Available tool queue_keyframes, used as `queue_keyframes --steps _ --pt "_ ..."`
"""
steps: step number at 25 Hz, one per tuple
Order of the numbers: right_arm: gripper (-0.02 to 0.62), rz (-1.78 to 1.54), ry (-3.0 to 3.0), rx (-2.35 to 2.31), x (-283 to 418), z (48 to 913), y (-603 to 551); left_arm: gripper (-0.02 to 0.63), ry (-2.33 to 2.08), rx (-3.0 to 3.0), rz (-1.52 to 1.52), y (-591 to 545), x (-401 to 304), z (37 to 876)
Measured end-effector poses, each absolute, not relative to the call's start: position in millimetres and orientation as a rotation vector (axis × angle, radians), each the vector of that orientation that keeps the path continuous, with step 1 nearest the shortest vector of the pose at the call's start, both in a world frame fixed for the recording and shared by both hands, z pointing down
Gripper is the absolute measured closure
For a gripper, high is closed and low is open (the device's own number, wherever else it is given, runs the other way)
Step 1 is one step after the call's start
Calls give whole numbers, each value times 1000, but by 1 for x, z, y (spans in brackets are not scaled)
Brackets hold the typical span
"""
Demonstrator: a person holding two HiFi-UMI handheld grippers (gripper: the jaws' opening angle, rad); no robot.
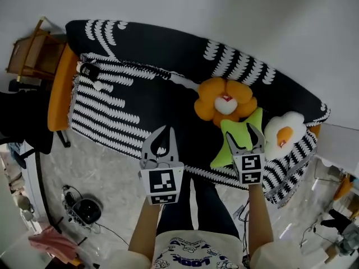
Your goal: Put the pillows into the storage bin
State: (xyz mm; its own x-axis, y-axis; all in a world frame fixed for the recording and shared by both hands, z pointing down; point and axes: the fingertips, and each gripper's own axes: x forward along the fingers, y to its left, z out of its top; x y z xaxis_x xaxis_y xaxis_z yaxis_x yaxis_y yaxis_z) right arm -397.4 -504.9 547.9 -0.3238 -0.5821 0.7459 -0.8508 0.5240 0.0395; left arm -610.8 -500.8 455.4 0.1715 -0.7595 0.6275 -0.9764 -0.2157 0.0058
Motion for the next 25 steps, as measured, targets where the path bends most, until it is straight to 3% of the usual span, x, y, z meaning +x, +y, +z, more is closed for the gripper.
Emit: queue_keyframes --steps 11,25 --pt "279 506 -1913 849 -388 694 -505 592 -1563 1948 819 -496 -593 540" --pt "270 457 -1665 634 -380 778 -485 592 -1561 1858 828 -469 -594 570"
